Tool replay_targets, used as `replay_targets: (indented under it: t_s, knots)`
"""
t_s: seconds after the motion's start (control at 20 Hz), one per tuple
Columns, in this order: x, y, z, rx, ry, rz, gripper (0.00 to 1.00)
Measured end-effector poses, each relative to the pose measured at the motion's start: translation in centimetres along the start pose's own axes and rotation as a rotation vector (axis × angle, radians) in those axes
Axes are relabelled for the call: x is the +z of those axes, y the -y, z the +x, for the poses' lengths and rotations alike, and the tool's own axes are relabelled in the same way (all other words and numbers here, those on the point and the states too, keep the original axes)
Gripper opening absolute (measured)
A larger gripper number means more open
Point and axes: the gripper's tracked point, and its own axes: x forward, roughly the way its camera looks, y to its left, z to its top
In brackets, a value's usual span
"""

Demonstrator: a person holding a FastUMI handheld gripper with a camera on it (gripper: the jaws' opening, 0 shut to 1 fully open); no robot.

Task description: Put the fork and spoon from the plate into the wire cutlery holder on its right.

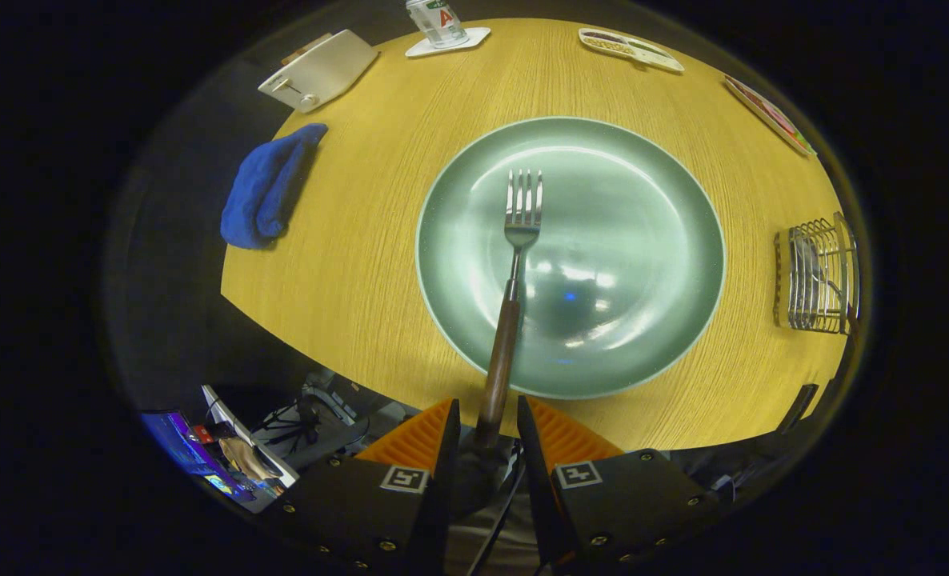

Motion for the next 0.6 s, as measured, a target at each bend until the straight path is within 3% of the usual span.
replay_targets:
  t_s: [0.15, 0.25, 0.35, 0.4, 0.6]
  knots:
    - [0.6, -0.6, 0.4, 0.042, 0.038, 0.007, 0.43]
    - [0.0, 0.3, 0.7, 0.025, 0.018, 0.001, 0.18]
    - [0.2, 1.3, 0.8, -0.013, 0.038, 0.0, 0.18]
    - [0.1, 1.7, 0.8, -0.032, 0.03, -0.02, 0.03]
    - [0.1, 2.5, -0.8, -0.039, 0.052, -0.083, 0.02]
